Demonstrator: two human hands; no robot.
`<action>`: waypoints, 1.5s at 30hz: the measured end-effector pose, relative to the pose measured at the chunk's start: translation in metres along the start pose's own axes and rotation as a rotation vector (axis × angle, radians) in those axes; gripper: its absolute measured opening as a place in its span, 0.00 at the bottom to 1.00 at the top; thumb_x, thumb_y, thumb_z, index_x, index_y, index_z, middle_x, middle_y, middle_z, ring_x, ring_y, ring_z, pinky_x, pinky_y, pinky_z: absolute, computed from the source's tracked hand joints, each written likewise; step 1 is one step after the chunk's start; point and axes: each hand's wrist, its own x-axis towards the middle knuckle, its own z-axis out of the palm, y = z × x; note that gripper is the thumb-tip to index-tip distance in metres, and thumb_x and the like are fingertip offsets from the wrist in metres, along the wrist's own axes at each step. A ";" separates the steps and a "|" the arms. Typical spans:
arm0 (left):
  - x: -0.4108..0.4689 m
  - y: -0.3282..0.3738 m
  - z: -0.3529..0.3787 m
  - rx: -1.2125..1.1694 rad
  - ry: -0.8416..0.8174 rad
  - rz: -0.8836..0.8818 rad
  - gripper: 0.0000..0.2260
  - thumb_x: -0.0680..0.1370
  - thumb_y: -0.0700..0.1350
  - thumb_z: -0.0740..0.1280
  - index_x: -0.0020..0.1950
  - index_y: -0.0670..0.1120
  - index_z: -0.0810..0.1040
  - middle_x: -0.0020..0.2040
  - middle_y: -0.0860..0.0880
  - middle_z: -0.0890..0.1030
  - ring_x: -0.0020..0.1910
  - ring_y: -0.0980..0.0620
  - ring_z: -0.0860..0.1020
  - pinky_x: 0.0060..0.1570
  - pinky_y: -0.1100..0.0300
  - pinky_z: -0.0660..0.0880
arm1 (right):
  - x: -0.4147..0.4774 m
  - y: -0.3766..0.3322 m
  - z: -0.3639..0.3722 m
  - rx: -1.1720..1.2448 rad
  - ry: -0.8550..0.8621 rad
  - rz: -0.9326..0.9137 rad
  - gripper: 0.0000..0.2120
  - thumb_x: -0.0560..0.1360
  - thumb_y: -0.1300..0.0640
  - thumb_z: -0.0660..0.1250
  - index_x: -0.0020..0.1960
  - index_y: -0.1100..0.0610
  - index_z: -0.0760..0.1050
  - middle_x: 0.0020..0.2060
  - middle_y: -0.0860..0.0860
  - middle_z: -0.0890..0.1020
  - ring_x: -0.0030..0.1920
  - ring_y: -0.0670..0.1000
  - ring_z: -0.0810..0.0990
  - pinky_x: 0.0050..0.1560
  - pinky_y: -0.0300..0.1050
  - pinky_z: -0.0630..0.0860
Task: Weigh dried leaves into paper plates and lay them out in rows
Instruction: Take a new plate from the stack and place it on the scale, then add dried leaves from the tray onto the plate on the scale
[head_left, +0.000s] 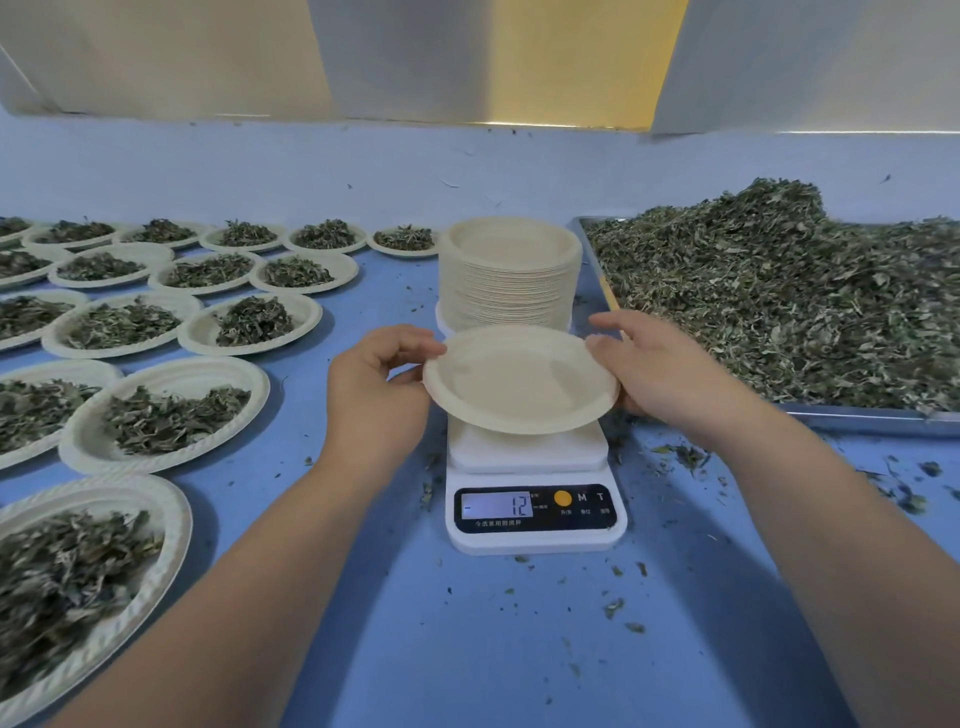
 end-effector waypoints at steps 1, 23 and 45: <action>0.002 -0.002 0.000 -0.028 0.001 -0.040 0.21 0.72 0.22 0.67 0.40 0.49 0.85 0.46 0.58 0.84 0.47 0.61 0.83 0.45 0.71 0.76 | -0.001 0.000 -0.002 -0.078 -0.036 -0.012 0.20 0.83 0.46 0.60 0.74 0.48 0.69 0.37 0.48 0.85 0.32 0.41 0.79 0.32 0.38 0.76; 0.004 -0.015 0.012 -0.338 0.008 -0.408 0.12 0.77 0.50 0.61 0.54 0.51 0.82 0.62 0.54 0.82 0.63 0.56 0.79 0.55 0.60 0.75 | 0.092 0.063 -0.040 -0.934 -0.117 0.248 0.24 0.85 0.43 0.50 0.77 0.52 0.63 0.73 0.61 0.69 0.70 0.66 0.68 0.71 0.61 0.67; -0.002 -0.011 0.012 -0.249 0.012 -0.392 0.12 0.79 0.46 0.59 0.50 0.54 0.83 0.56 0.56 0.82 0.58 0.61 0.80 0.51 0.60 0.75 | 0.060 0.043 -0.066 -0.692 0.437 -0.039 0.15 0.77 0.36 0.66 0.47 0.47 0.78 0.33 0.50 0.79 0.28 0.49 0.78 0.29 0.38 0.70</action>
